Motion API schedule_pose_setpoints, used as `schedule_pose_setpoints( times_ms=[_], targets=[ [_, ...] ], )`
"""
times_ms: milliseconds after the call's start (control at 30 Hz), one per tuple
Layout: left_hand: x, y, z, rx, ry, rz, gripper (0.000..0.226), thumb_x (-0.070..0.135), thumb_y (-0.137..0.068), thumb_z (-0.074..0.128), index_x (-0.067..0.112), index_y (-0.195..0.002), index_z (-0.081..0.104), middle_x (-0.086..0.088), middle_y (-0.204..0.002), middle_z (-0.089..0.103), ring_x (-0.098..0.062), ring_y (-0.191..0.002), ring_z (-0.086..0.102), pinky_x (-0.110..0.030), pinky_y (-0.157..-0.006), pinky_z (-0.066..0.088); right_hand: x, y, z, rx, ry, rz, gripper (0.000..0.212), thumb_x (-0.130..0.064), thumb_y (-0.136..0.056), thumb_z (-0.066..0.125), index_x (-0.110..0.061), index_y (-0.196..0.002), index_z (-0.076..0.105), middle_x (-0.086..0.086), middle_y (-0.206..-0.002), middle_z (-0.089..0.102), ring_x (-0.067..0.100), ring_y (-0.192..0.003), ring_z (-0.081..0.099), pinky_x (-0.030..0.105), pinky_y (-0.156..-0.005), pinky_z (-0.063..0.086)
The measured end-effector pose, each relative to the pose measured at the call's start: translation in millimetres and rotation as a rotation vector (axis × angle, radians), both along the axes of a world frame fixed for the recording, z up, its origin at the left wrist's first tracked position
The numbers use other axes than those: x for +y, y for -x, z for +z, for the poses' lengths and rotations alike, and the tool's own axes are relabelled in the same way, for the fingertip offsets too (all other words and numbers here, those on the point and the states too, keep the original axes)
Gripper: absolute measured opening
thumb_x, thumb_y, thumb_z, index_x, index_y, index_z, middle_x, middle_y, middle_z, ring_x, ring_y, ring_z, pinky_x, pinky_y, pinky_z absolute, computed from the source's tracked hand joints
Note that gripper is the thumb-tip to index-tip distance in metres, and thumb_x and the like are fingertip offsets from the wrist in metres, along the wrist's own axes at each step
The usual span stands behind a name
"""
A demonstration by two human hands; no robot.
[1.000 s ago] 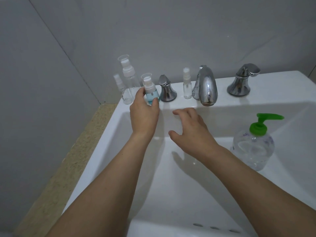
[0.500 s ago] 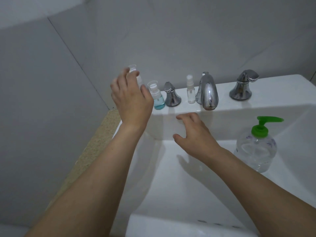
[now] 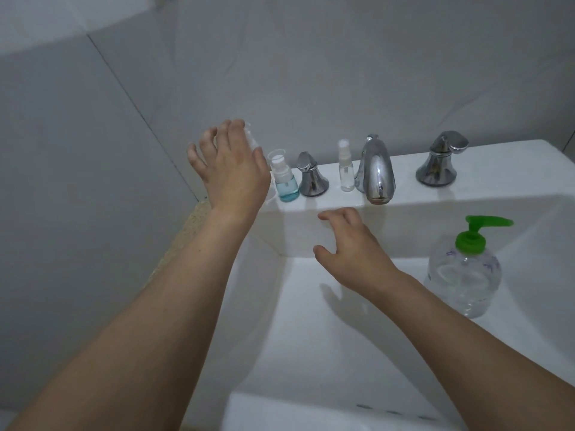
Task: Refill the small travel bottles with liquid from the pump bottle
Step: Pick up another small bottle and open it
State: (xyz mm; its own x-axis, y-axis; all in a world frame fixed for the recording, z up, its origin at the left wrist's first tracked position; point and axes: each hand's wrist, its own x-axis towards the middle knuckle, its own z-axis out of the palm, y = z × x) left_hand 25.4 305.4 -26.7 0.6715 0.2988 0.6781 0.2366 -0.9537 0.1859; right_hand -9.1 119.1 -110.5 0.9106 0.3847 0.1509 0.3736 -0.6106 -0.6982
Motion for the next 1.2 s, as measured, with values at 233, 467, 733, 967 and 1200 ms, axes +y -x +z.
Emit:
schedule_pose_setpoints(
  times_ms=[233, 467, 733, 967, 1200],
  targets=[
    [-5, 18, 12, -0.186, 0.011, -0.144, 0.027, 0.028, -0.094, 0.063, 0.010, -0.113, 0.058, -0.002, -0.099, 0.067, -0.028, -0.091, 0.059, -0.037, -0.090, 0.033, -1, 0, 0, 0.009, -0.034, 0.002, 0.056, -0.028, -0.089, 0.060, -0.021, -0.141, 0.041, -0.002, -0.136, 0.036, 0.022, -0.108, 0.052, 0.035, -0.100, 0.040],
    [-21, 62, 11, -0.114, 0.332, -0.464, 0.033, 0.027, -0.090, 0.070, 0.016, -0.116, 0.054, 0.015, -0.089, 0.057, -0.004, -0.062, 0.054, -0.018, -0.062, 0.043, 0, 7, 6, 0.078, -0.162, 0.151, 0.069, -0.036, -0.085, 0.068, -0.029, -0.144, 0.033, -0.009, -0.136, 0.037, 0.007, -0.121, 0.043, 0.028, -0.100, 0.039],
    [-12, 66, -44, 0.375, 0.878, -0.676, 0.018, 0.024, -0.083, 0.066, 0.024, -0.101, 0.066, -0.006, -0.100, 0.066, -0.016, -0.068, 0.062, -0.028, -0.062, 0.052, -2, -2, -4, 0.279, 0.043, 0.099, 0.039, -0.046, -0.082, 0.068, -0.027, -0.112, 0.052, -0.010, -0.099, 0.061, 0.010, -0.088, 0.060, 0.029, -0.075, 0.050],
    [-4, 48, -60, 0.840, 0.757, -0.683, 0.028, 0.003, -0.083, 0.079, 0.023, -0.098, 0.068, 0.004, -0.088, 0.066, -0.015, -0.075, 0.059, -0.033, -0.072, 0.053, -3, -5, -20, 0.327, 0.265, 0.083, 0.030, -0.036, -0.076, 0.068, -0.025, -0.098, 0.052, -0.005, -0.095, 0.059, 0.014, -0.082, 0.058, 0.032, -0.071, 0.050],
    [-7, 46, -69, 0.854, 0.744, -0.672, 0.022, 0.007, -0.083, 0.081, 0.020, -0.096, 0.070, 0.010, -0.077, 0.067, -0.010, -0.065, 0.059, -0.026, -0.063, 0.052, -5, -7, -26, 0.364, 0.261, 0.099, 0.026, -0.028, -0.080, 0.067, -0.026, -0.101, 0.052, -0.006, -0.095, 0.059, 0.011, -0.079, 0.060, 0.029, -0.067, 0.048]
  ],
)
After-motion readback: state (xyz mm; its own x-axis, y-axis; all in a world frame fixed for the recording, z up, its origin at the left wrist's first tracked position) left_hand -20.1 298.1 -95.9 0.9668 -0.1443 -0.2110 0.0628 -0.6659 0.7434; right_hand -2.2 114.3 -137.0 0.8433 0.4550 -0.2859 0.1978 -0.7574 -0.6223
